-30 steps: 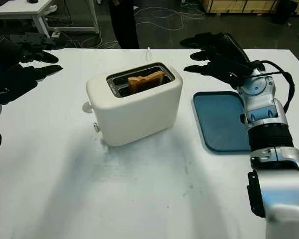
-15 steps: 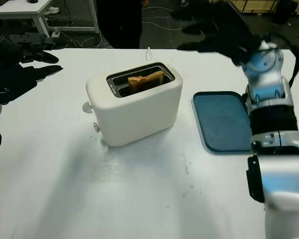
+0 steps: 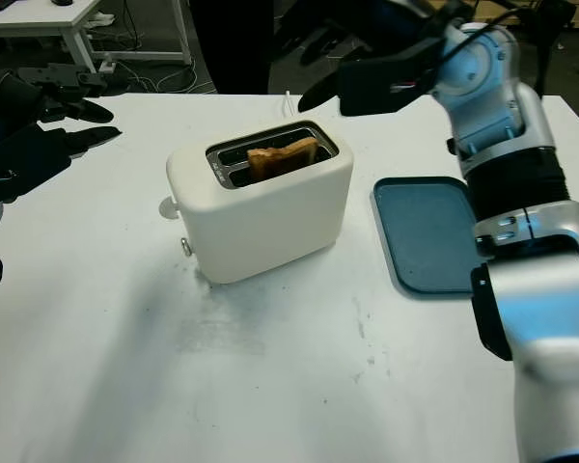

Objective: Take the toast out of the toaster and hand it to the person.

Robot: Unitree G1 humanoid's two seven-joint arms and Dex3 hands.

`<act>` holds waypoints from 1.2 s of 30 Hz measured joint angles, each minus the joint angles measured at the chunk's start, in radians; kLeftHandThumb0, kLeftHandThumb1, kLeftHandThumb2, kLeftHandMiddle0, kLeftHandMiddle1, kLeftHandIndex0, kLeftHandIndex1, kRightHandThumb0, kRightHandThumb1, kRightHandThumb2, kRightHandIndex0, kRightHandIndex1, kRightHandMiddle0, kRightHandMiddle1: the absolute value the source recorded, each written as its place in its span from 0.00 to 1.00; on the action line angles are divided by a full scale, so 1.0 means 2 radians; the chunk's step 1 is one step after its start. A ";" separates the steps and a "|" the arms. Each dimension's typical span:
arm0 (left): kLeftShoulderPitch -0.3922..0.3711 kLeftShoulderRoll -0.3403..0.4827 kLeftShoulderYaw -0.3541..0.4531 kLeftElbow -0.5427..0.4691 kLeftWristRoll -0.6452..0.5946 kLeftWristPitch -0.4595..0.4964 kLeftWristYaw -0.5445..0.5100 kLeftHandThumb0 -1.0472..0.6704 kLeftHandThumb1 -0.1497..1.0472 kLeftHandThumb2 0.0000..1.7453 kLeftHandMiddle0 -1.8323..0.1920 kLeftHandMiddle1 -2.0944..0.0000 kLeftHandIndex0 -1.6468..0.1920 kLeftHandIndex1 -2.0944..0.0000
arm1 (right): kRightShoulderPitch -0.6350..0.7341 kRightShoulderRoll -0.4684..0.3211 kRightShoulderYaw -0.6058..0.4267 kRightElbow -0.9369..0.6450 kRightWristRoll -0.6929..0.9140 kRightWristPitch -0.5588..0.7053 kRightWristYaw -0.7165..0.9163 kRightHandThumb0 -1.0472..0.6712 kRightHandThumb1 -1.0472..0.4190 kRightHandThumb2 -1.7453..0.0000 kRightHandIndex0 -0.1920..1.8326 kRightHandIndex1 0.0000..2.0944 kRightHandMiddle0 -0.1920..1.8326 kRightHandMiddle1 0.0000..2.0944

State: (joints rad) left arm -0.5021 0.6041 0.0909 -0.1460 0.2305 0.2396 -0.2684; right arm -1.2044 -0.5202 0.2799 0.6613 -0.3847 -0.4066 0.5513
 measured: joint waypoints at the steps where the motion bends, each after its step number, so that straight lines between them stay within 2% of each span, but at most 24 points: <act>1: 0.000 0.000 0.000 0.000 0.000 0.000 0.000 0.51 0.89 0.00 0.61 0.70 0.46 1.00 | -0.002 0.003 0.004 0.001 -0.004 0.000 0.000 0.32 0.27 1.00 0.59 0.09 0.55 0.02; 8: 0.000 -0.001 0.000 0.000 0.000 0.003 -0.001 0.50 0.89 0.00 0.61 0.69 0.46 1.00 | -0.003 0.021 0.025 0.017 -0.020 -0.001 0.000 0.33 0.28 1.00 0.57 0.08 0.55 0.02; 36: 0.000 -0.005 0.000 -0.005 -0.009 0.003 -0.004 0.51 0.89 0.00 0.61 0.67 0.45 0.99 | -0.002 0.027 0.065 0.076 -0.070 -0.017 -0.010 0.34 0.25 1.00 0.55 0.14 0.54 0.00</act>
State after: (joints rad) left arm -0.5021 0.5932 0.0906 -0.1552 0.2133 0.2464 -0.2754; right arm -1.2080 -0.4661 0.4100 0.8123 -0.5247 -0.4411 0.5309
